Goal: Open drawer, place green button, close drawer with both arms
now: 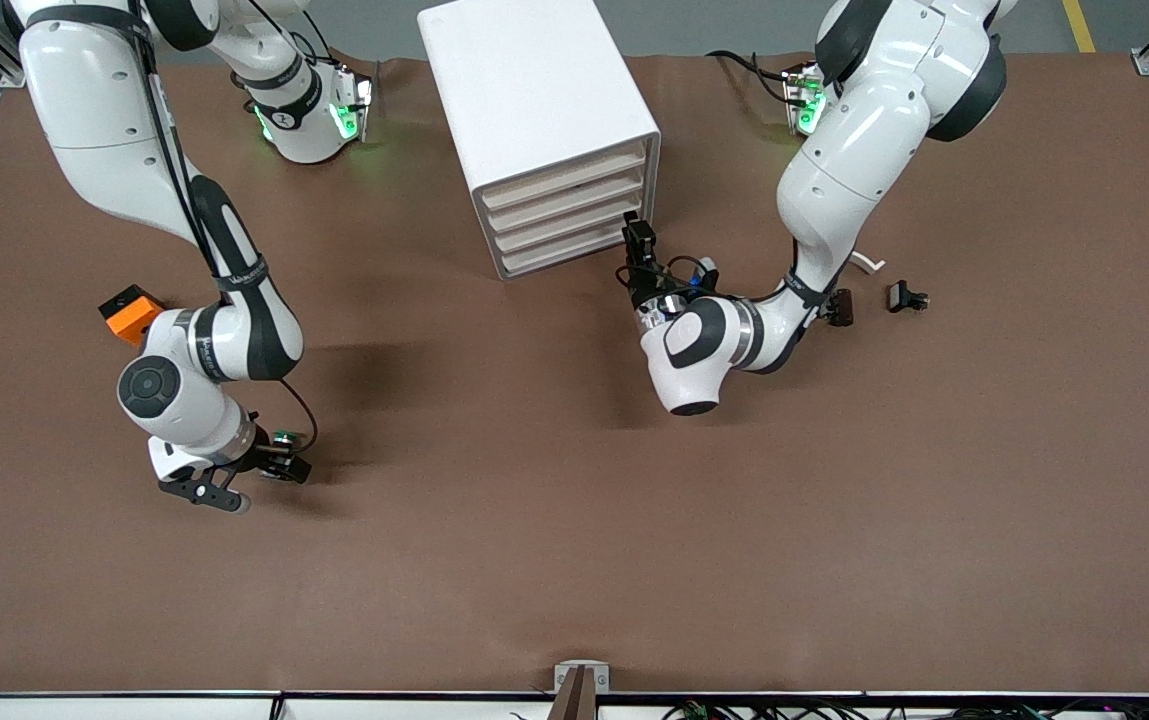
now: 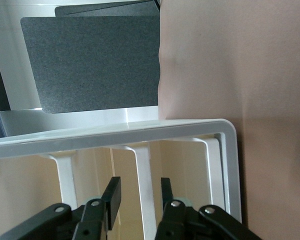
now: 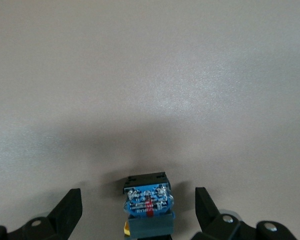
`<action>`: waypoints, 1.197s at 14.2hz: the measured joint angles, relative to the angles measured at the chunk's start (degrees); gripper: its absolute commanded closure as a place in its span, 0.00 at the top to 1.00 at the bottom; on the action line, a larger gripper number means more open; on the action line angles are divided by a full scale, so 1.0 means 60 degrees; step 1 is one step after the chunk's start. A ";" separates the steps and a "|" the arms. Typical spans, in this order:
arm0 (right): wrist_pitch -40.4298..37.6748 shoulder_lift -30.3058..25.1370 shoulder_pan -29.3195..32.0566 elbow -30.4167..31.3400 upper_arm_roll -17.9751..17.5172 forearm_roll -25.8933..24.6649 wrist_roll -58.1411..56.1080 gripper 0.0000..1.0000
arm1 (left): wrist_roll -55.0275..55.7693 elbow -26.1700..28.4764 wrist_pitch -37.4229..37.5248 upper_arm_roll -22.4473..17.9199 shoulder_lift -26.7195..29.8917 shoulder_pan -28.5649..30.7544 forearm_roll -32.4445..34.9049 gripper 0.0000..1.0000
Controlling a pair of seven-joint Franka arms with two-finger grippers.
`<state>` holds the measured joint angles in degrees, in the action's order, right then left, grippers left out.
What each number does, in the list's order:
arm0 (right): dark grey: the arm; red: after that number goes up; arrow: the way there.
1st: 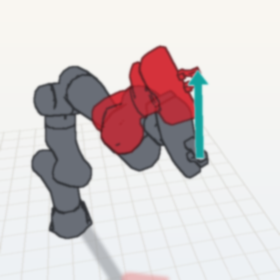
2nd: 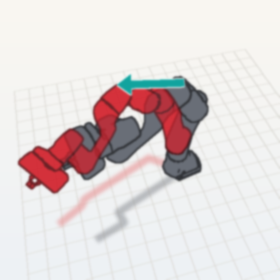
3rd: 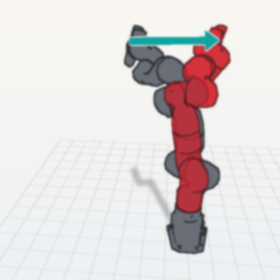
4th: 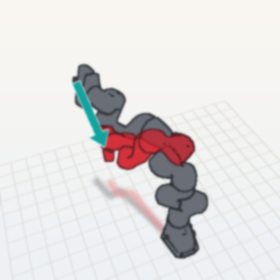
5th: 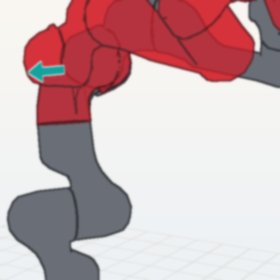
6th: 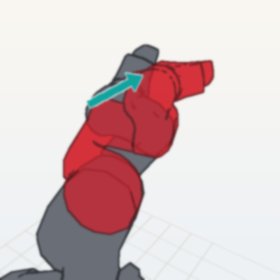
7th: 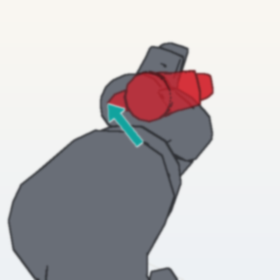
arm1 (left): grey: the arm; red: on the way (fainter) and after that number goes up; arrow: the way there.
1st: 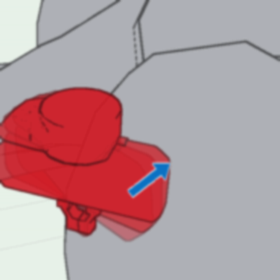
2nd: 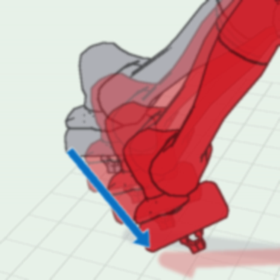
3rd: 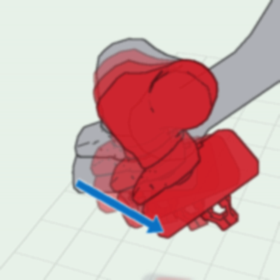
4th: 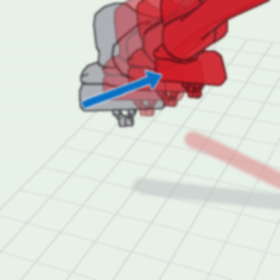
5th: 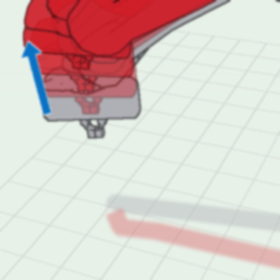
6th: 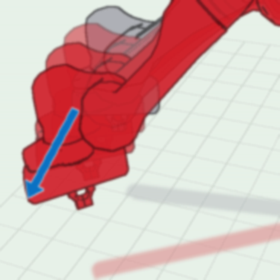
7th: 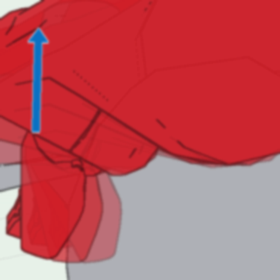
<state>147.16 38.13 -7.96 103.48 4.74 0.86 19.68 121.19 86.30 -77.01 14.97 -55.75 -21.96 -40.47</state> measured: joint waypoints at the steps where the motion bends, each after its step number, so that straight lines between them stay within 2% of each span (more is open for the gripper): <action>1: -0.0011 0.0018 0.0000 -0.0002 0.0000 0.0000 0.0000 1.00 | 0.0001 0.0038 0.0003 0.0000 -0.0001 -0.0047 -0.0001 0.39; 5: -0.0081 0.0075 0.0006 -0.0002 0.0055 0.0000 0.0003 1.00 | 0.0001 0.0186 0.0009 0.0002 -0.0002 -0.0304 -0.0022 0.39; 6: -0.0084 0.0098 0.0012 -0.0002 0.0069 0.0000 0.0003 0.95 | 0.0002 0.0209 0.0009 0.0002 -0.0005 -0.0364 -0.0043 0.39; 7: -0.0084 0.0124 0.0018 -0.0002 0.0076 0.0000 0.0003 0.80 | 0.0002 0.0227 0.0009 0.0003 -0.0010 -0.0423 -0.0096 0.39; 9: -0.0084 0.0160 0.0020 -0.0002 0.0079 0.0000 0.0003 0.33 | 0.0004 0.0249 0.0009 0.0003 -0.0029 -0.0505 -0.0166 0.39; 10: -0.0084 0.0167 0.0020 -0.0002 0.0079 0.0000 0.0003 0.08 | 0.0005 0.0257 0.0009 0.0003 -0.0042 -0.0536 -0.0173 0.35; 11: -0.0097 0.0169 0.0020 -0.0002 0.0078 0.0000 0.0003 0.00 | 0.0006 0.0261 0.0009 0.0002 -0.0054 -0.0565 -0.0174 0.30; 16: -0.0397 0.0148 0.0005 -0.0133 0.0051 0.0016 0.0005 0.00 | 0.0006 0.0270 0.0009 0.0004 -0.0162 -0.0801 -0.0178 0.10; 17: -0.0467 0.0148 0.0005 -0.0152 0.0053 0.0016 0.0005 0.00 | 0.0007 0.0270 0.0008 0.0003 -0.0168 -0.0799 -0.0178 0.10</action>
<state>144.36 39.02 -7.93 102.56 5.06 0.95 19.71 121.23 87.91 -76.96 14.98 -56.75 -26.76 -41.53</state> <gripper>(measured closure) 0.586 0.841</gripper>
